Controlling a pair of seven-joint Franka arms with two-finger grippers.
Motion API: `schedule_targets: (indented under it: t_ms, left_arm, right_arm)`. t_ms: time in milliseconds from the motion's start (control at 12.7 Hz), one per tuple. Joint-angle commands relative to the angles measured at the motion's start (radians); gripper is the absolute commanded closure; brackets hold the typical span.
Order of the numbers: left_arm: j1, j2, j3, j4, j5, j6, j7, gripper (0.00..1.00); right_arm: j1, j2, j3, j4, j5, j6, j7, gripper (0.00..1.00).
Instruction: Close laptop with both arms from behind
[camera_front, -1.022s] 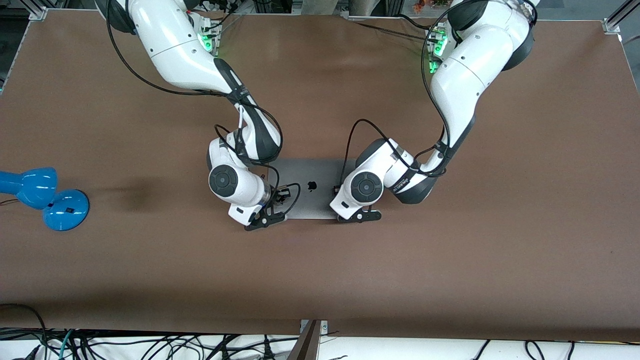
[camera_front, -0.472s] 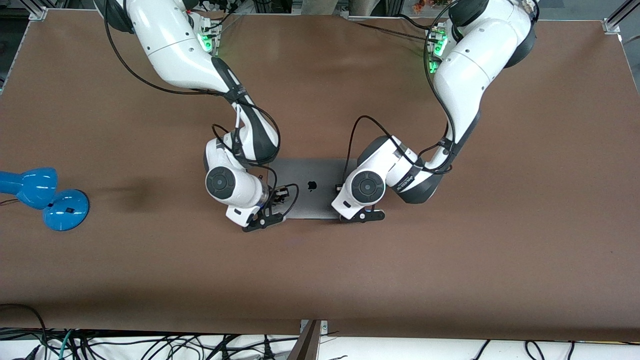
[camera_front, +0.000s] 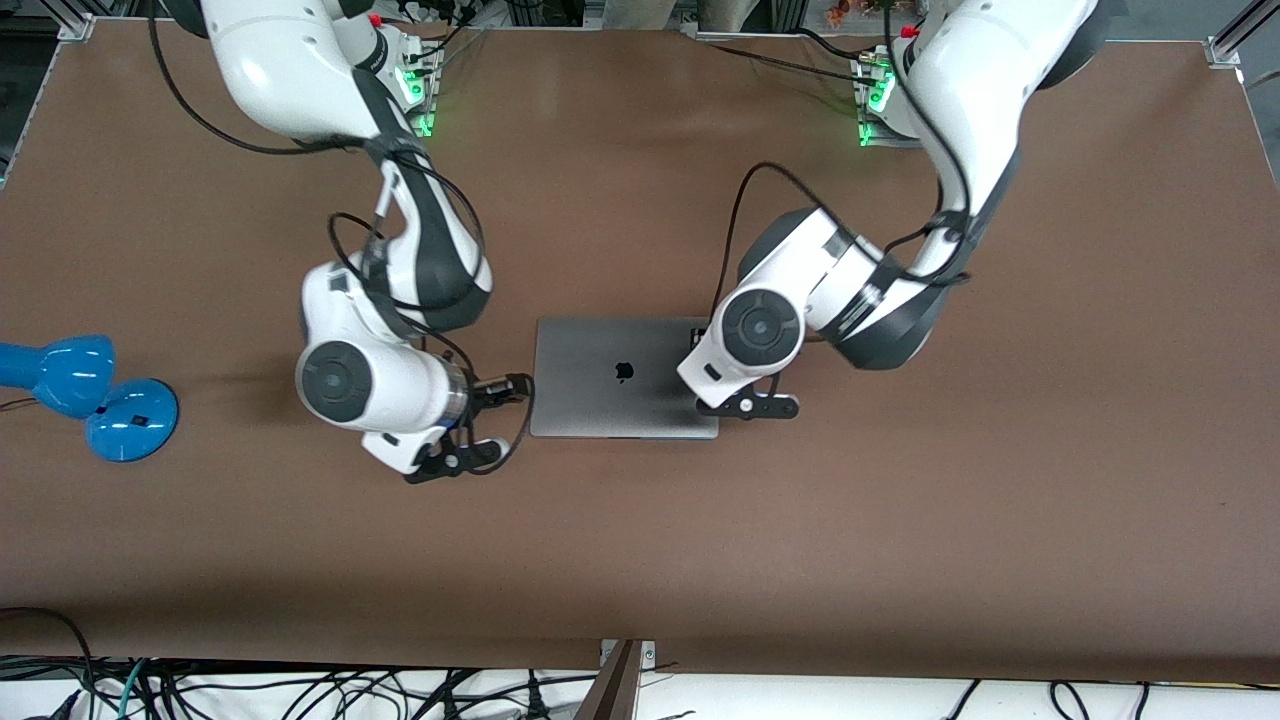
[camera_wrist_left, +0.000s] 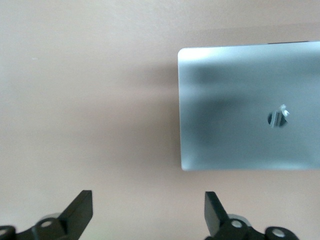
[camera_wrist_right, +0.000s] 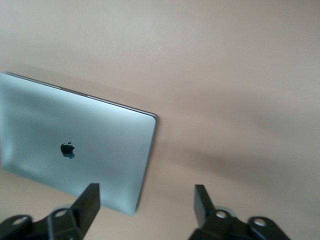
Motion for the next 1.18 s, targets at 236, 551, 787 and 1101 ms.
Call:
schedule_targets:
  t_ms: [236, 551, 787, 1101]
  left_arm:
    - [0.024, -0.429, 0.145, -0.353, -0.157, -0.003, 0.171, 0.0]
    - [0.012, -0.727, 0.309, -0.672, -0.2, 0.095, 0.366, 0.0]
    - [0.0, -0.911, 0.435, -0.87, -0.2, 0.184, 0.501, 0.0]
    - [-0.019, -0.984, 0.617, -0.875, -0.196, 0.154, 0.575, 0.0]
  right_arm:
    - [-0.109, -0.224, 0.003, -0.014, -0.218, -0.183, -0.004, 0.0]
    - [-0.136, -0.324, 0.01, -0.05, -0.363, -0.202, -0.015, 0.0]
    - [-0.19, -0.397, 0.02, -0.109, -0.359, -0.202, -0.018, 0.0]
    - [-0.253, -0.442, 0.022, -0.127, -0.356, -0.226, -0.02, 0.0]
